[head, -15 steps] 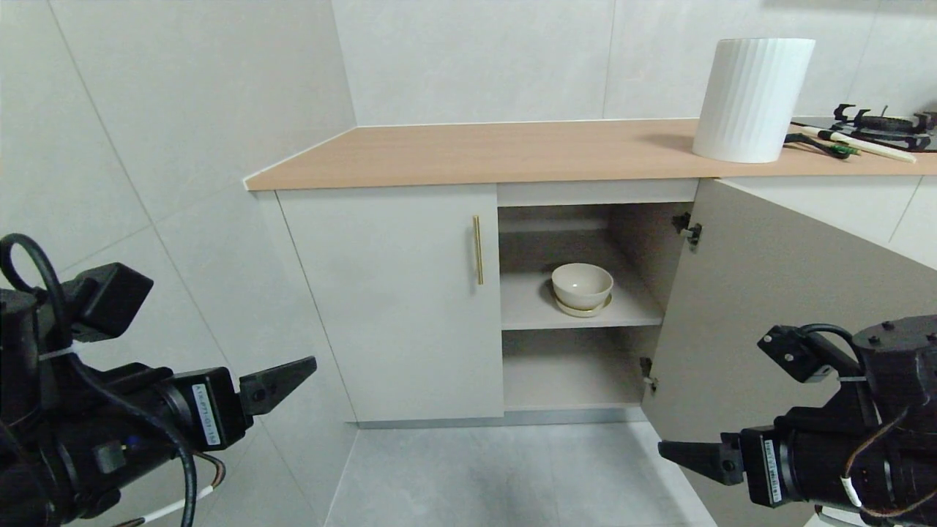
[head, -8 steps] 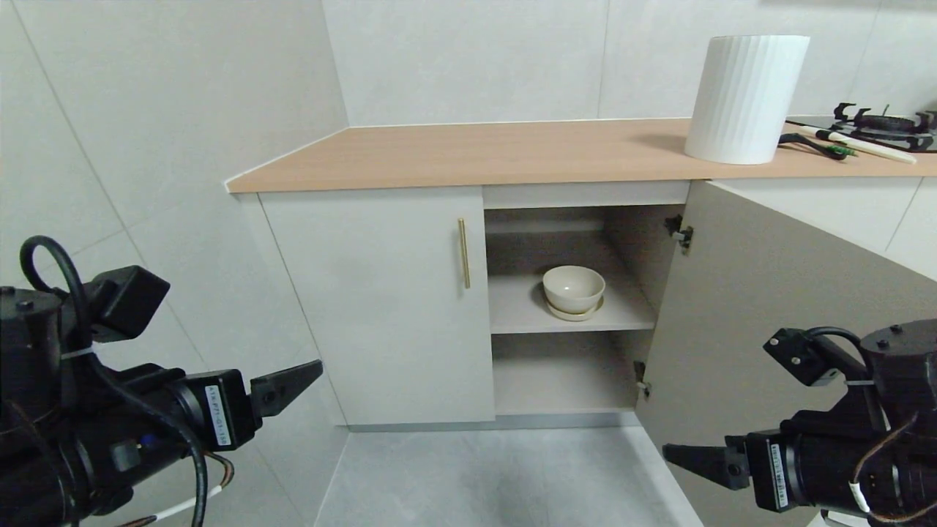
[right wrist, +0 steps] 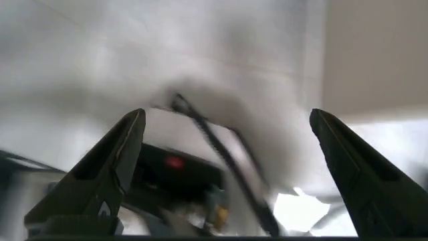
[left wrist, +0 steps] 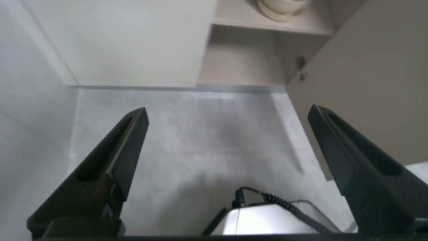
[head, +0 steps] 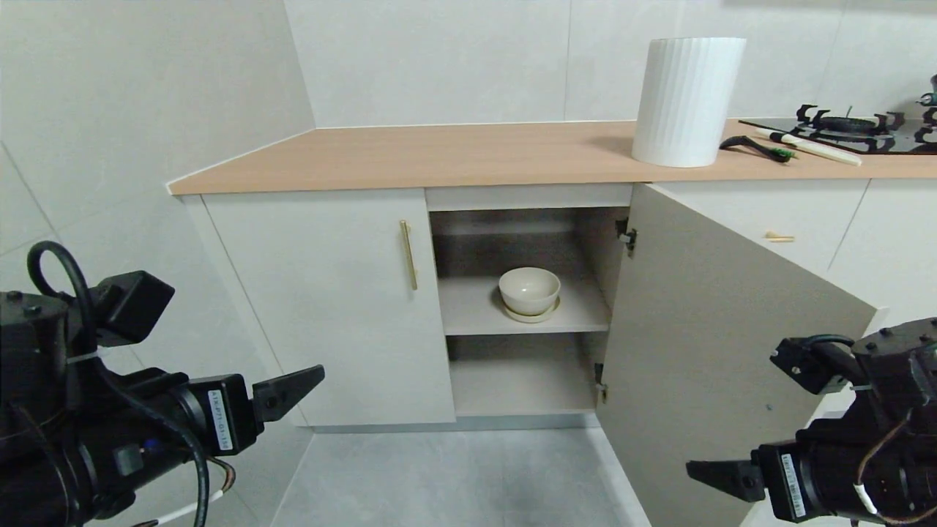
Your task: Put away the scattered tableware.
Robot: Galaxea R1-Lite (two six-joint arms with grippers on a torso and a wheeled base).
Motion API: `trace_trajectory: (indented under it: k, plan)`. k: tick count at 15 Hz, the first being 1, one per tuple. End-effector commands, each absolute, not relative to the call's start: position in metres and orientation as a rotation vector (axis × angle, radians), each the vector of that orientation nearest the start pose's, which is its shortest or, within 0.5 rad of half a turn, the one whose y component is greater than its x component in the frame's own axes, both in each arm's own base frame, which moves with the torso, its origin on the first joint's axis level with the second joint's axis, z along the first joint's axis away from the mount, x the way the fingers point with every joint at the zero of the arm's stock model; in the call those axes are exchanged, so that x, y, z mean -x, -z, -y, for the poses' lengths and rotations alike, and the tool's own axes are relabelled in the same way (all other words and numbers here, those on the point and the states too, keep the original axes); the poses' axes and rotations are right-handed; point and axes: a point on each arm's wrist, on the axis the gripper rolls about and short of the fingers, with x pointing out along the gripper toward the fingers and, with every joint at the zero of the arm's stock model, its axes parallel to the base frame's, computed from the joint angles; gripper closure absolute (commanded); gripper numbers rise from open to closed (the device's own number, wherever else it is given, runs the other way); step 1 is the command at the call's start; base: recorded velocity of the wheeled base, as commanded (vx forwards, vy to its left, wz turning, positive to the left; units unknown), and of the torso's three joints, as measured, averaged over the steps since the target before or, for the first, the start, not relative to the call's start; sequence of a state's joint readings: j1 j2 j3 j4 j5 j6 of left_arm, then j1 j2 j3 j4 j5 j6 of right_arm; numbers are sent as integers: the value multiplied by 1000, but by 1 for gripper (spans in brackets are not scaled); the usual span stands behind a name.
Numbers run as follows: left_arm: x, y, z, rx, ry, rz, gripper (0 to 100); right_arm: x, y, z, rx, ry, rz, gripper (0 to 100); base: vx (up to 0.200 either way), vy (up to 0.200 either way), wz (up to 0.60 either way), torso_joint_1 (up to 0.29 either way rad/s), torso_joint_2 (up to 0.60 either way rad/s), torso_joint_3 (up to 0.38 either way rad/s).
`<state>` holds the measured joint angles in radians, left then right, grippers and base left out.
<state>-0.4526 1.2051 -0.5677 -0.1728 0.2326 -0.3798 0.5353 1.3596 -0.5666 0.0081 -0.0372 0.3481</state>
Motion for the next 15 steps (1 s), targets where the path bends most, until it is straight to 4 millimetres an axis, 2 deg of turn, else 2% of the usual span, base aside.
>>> trace_trajectory:
  k: [1,3,6,9,12,13,15]
  plan:
    - [-155,-190,70,215,128,-476,0,-163,-158,-88,-33,-237,-851,0,0,0,0,0,0,0]
    - [-155,-190,69,215,128,-475,0,-158,-170,-76,-4,-160,-894,0,0,0,0,0,0,0]
    - [-156,-189,70,212,126,-483,0,-147,-198,-48,27,-35,-940,0,0,0,0,0,0,0]
    - [-156,-189,70,212,126,-483,0,-158,-206,-15,41,178,-894,0,0,0,0,0,0,0]
    - [-156,-189,70,212,126,-483,0,-166,-207,9,55,278,-878,0,0,0,0,0,0,0]
    - [-156,-189,70,212,126,-483,0,-169,-206,12,52,292,-875,0,0,0,0,0,0,0]
    - [-156,-189,70,212,126,-483,0,-200,-193,24,8,340,-842,0,0,0,0,0,0,0]
